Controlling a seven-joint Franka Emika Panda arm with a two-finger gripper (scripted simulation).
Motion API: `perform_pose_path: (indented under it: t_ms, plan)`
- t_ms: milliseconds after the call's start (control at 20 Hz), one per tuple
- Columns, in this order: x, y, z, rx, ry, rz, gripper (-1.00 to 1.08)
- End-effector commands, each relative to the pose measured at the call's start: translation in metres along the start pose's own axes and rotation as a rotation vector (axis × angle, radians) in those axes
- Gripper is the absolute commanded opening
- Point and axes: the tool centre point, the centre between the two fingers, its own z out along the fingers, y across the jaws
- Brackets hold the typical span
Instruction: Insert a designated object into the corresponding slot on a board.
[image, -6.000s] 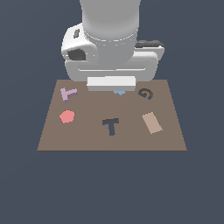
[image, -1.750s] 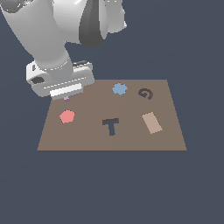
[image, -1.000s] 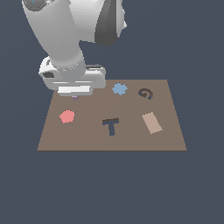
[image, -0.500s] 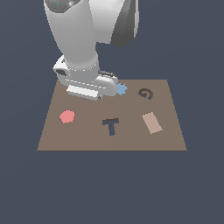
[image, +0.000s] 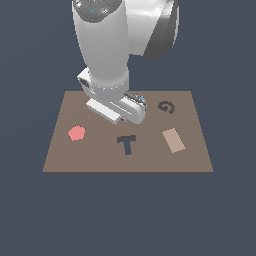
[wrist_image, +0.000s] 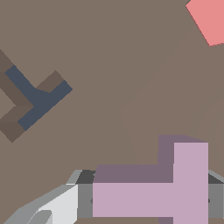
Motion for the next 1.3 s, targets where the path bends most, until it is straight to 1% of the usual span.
perform_pose_path:
  t_ms: [0, 400, 700, 950, 1250]
  plan:
    - [0.002, -0.012, -0.001, 0.0, 0.0, 0.086, -1.0]
    - [0.016, -0.048, -0.002, 0.001, 0.0, 0.362, -1.0]
    - [0.031, -0.069, -0.002, 0.001, 0.0, 0.546, -1.0]
    - [0.043, -0.081, -0.003, 0.0, 0.0, 0.667, -1.0]
    - [0.056, -0.089, -0.003, 0.0, 0.0, 0.773, -1.0]
